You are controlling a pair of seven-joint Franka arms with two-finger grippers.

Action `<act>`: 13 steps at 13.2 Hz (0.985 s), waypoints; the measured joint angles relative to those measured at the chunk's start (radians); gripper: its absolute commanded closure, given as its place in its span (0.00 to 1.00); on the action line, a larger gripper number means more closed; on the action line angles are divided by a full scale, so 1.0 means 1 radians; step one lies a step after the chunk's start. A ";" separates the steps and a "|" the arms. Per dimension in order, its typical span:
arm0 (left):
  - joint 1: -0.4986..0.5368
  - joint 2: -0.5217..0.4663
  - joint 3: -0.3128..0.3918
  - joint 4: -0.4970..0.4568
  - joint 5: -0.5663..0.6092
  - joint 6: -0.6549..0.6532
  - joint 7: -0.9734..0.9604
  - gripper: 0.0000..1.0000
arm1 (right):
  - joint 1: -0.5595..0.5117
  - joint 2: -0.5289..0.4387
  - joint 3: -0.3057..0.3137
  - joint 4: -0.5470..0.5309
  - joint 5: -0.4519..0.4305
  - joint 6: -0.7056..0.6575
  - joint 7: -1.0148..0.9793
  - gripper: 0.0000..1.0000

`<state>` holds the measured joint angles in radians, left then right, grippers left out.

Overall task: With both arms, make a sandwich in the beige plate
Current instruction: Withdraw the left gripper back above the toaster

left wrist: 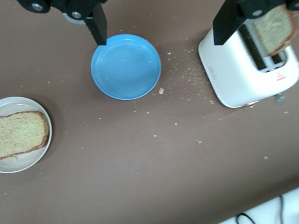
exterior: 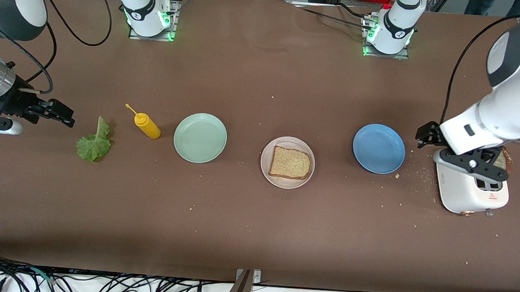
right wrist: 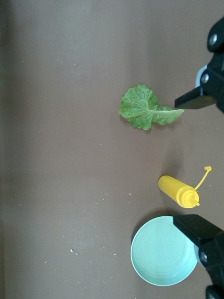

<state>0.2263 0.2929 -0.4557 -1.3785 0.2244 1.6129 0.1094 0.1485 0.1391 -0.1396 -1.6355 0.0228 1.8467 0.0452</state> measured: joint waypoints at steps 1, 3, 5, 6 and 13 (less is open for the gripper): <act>-0.014 -0.028 0.021 -0.001 0.003 -0.010 -0.003 0.00 | 0.000 0.000 0.000 0.000 0.000 0.000 0.000 0.00; -0.110 -0.083 0.155 -0.017 -0.030 -0.026 -0.004 0.00 | 0.000 0.000 0.000 0.000 0.000 0.000 0.000 0.00; -0.189 -0.134 0.282 -0.068 -0.132 -0.027 -0.004 0.00 | -0.001 0.000 0.000 0.000 0.000 0.000 0.000 0.00; -0.199 -0.160 0.305 -0.103 -0.154 -0.025 -0.004 0.00 | -0.001 0.000 0.000 0.000 0.000 0.000 0.000 0.00; -0.205 -0.337 0.315 -0.306 -0.162 -0.014 -0.006 0.00 | -0.001 0.000 0.000 0.000 0.000 0.000 0.000 0.00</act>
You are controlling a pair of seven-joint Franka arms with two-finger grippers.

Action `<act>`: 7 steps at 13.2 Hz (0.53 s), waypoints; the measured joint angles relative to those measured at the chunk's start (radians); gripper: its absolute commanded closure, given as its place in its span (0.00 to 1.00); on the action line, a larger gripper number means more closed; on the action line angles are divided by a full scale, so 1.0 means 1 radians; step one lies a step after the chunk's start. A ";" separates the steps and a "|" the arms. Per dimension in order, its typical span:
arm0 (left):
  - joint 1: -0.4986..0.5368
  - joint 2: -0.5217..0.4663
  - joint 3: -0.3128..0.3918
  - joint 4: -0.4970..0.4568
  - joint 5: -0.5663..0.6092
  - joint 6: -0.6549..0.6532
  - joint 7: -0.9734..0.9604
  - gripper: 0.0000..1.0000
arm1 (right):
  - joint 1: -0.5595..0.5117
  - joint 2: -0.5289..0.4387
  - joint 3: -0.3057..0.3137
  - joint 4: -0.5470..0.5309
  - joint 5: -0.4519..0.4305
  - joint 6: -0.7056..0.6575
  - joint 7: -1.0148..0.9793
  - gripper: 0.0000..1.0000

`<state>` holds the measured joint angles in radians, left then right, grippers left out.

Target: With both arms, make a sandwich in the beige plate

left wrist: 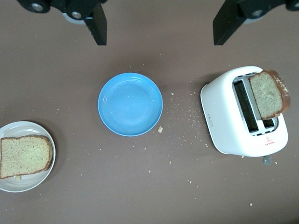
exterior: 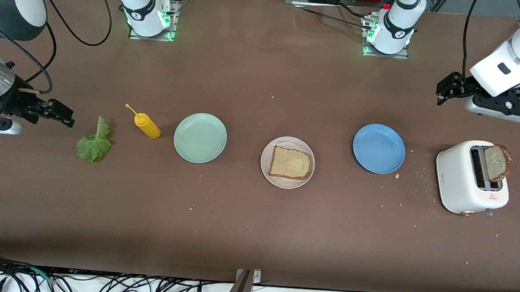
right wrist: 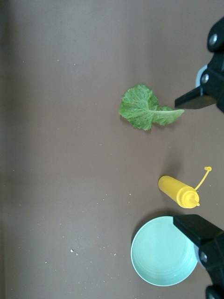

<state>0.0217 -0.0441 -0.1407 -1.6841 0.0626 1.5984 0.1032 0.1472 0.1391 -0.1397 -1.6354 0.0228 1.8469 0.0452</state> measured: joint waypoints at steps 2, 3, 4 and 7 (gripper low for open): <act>-0.001 0.003 0.000 0.000 -0.002 0.002 -0.001 0.00 | 0.000 0.000 0.000 0.000 0.000 0.000 0.000 0.00; -0.001 0.004 0.000 0.000 -0.019 0.003 -0.006 0.00 | 0.000 0.000 0.000 0.000 0.000 0.000 0.000 0.00; -0.002 0.006 0.000 0.000 -0.053 0.006 -0.024 0.00 | 0.000 0.000 0.000 0.000 0.000 0.000 0.000 0.00; -0.002 0.017 0.000 0.006 -0.094 0.012 -0.061 0.00 | 0.000 0.000 0.000 0.000 0.000 0.000 0.000 0.00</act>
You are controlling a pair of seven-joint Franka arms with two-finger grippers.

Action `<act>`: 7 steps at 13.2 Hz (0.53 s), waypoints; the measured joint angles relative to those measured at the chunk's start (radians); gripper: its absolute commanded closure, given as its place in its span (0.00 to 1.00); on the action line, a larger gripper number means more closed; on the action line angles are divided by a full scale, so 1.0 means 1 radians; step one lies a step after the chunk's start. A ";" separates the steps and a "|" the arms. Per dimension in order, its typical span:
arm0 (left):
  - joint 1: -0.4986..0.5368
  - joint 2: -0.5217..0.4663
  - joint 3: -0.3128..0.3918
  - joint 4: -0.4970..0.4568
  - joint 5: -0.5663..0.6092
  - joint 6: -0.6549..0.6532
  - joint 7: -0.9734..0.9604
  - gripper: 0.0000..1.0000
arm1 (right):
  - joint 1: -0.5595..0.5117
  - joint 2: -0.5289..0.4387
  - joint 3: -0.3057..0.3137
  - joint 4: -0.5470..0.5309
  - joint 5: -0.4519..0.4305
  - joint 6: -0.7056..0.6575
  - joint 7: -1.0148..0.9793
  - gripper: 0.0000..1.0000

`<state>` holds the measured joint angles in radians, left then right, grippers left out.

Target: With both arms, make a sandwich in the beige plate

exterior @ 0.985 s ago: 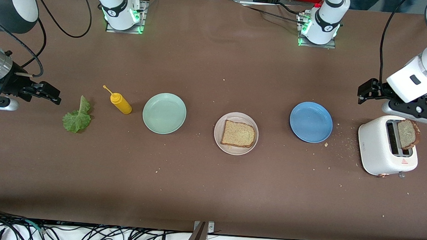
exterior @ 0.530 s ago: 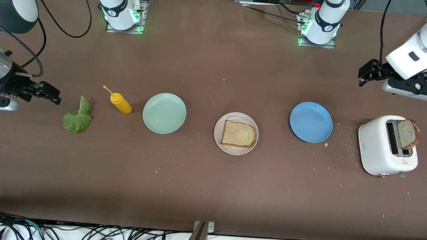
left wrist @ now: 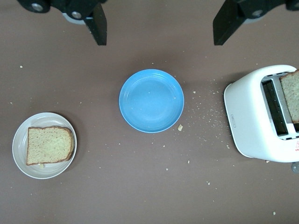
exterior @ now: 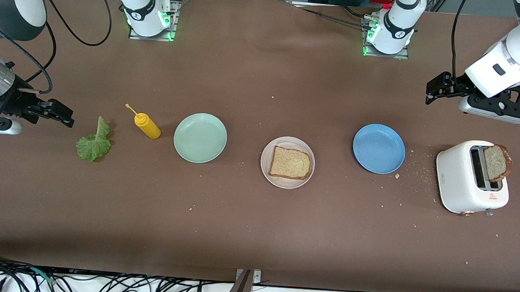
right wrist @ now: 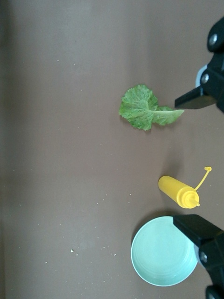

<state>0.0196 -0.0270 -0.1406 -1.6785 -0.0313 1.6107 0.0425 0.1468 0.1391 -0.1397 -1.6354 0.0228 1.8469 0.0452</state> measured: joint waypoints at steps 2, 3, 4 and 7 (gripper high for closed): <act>0.000 0.002 0.000 0.001 0.000 0.000 -0.004 0.00 | 0.000 0.000 0.000 0.000 0.000 0.000 0.000 0.00; 0.000 0.002 0.000 0.001 0.000 0.000 -0.007 0.00 | 0.000 0.000 0.000 0.000 0.000 0.000 0.000 0.00; 0.000 0.002 0.000 0.001 0.000 0.000 -0.011 0.00 | 0.000 0.000 0.000 0.000 0.000 0.000 0.000 0.00; 0.000 0.002 0.000 0.001 0.000 0.000 -0.015 0.00 | 0.000 0.000 0.000 0.000 0.000 0.000 0.000 0.00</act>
